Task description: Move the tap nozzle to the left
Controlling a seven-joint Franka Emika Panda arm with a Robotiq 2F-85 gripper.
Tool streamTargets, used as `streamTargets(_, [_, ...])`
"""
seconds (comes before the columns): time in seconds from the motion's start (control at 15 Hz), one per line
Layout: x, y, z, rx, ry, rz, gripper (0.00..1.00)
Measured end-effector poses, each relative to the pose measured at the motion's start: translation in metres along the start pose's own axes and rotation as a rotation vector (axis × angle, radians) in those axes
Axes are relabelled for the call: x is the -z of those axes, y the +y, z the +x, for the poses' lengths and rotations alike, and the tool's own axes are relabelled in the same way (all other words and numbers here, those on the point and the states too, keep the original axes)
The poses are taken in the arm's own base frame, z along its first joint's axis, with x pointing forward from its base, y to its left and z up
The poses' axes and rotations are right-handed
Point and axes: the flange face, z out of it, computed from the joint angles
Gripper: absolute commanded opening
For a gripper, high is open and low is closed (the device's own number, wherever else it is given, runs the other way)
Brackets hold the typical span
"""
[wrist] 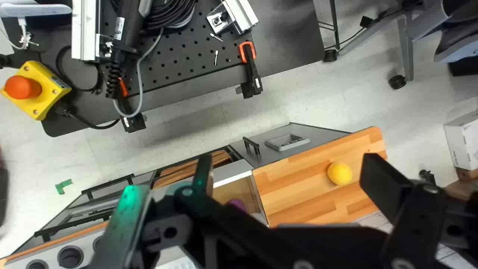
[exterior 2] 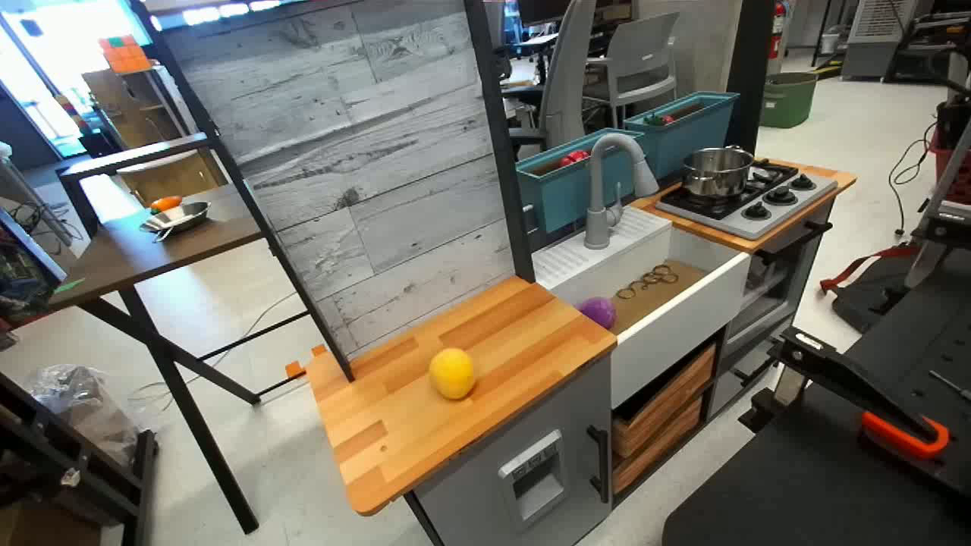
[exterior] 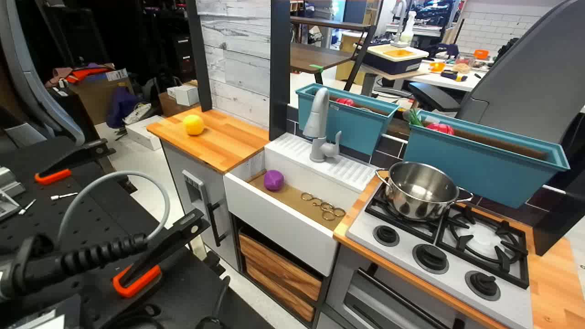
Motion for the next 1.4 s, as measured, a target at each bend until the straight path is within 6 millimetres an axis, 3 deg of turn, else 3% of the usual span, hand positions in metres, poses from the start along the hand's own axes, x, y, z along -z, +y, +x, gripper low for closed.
streamTargets(0.47, [-0.003, -0.002, 0.001, 0.003, 0.003, -0.006, 1.00])
streamTargets(0.67, [-0.024, -0.006, 0.009, 0.013, 0.038, -0.028, 1.00])
streamTargets(1.0, [-0.096, -0.006, 0.035, 0.032, 0.135, -0.110, 1.00])
streamTargets(1.4, [-0.200, -0.001, 0.080, -0.021, 0.289, -0.153, 1.00])
